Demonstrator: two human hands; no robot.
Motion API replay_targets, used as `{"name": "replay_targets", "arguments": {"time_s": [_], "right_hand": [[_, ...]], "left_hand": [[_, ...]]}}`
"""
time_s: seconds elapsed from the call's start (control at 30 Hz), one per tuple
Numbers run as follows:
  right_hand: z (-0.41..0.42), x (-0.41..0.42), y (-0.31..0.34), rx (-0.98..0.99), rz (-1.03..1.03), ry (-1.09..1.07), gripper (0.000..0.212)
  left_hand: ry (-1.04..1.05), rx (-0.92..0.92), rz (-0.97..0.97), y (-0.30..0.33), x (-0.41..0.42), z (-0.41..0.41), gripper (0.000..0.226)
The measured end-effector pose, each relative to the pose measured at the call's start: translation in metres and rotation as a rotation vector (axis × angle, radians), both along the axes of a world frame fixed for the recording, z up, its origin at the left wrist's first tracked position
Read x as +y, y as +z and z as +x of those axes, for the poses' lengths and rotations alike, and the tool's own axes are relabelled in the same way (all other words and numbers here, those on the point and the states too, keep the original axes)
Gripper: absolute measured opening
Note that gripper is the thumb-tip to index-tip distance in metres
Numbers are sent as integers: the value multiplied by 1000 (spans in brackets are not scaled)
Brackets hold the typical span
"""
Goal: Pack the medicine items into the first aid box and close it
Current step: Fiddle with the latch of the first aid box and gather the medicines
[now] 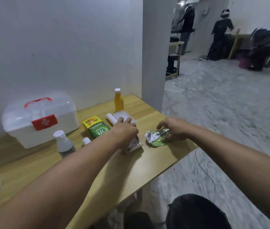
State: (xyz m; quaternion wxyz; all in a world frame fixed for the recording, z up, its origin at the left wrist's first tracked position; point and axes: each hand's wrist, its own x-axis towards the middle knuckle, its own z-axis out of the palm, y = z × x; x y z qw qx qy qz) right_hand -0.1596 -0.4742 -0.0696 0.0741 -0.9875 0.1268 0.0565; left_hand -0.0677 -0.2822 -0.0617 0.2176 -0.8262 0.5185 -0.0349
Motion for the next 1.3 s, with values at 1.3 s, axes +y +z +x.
{"name": "replay_targets", "arguments": {"time_s": [1.3], "right_hand": [[-240, -70, -205, 70, 492, -923, 22]], "left_hand": [[396, 1029, -156, -150, -140, -177, 32]]}}
